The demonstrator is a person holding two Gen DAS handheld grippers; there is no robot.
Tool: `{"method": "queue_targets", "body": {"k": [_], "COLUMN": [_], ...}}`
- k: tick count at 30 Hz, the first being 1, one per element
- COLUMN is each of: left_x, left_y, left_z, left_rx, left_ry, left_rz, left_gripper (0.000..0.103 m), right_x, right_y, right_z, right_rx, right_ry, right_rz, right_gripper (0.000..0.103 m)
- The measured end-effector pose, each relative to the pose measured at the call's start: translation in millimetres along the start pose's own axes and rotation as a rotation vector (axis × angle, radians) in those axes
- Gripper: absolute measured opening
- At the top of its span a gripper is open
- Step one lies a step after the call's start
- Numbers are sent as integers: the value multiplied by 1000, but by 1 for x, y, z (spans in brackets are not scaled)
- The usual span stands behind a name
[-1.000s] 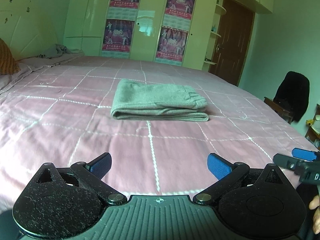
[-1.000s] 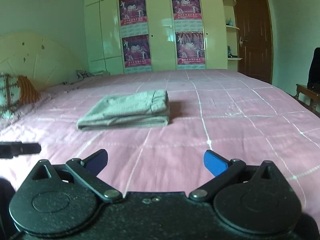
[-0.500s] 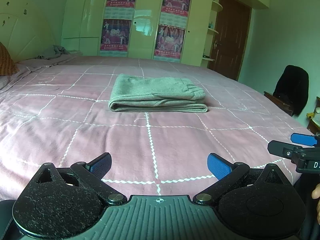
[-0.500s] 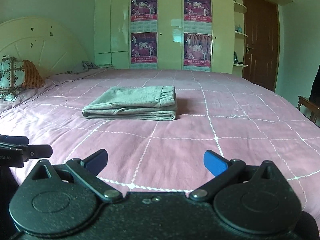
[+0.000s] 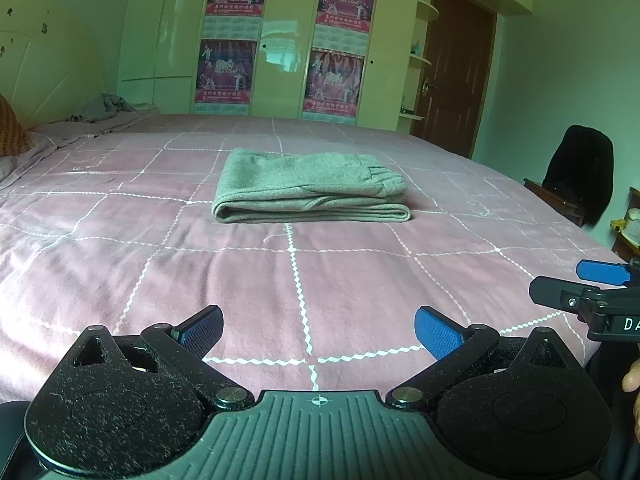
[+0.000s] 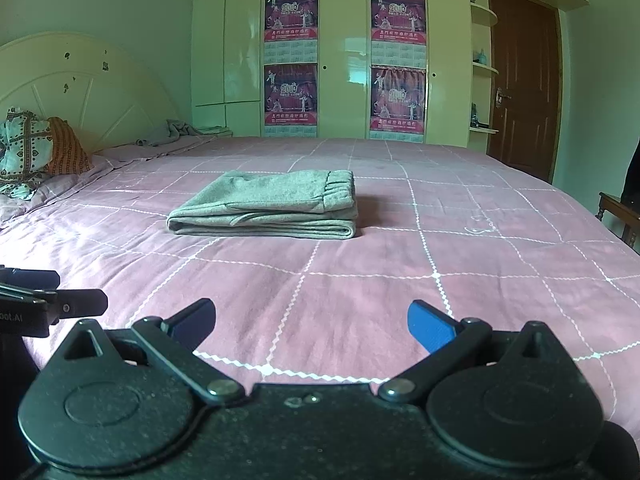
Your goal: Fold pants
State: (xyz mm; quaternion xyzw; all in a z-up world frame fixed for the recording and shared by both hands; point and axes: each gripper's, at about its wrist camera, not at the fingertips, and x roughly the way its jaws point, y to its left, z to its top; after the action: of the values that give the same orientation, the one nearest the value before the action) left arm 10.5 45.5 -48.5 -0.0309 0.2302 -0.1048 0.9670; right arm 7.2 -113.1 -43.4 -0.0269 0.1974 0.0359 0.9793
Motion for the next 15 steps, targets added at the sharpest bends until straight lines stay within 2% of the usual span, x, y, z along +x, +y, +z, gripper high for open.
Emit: {"method": "queue_targets", "body": {"k": [15], "left_x": [-1], "left_y": [0], "left_z": [-1], "left_rx": [1], "left_ry": [2], "left_rz": [-1], "left_gripper": [101], "right_x": [1], "right_y": [1], "right_z": [-1], "right_rx": [-5], "right_ry": [4], "right_rz": [4], "right_gripper": [103]}}
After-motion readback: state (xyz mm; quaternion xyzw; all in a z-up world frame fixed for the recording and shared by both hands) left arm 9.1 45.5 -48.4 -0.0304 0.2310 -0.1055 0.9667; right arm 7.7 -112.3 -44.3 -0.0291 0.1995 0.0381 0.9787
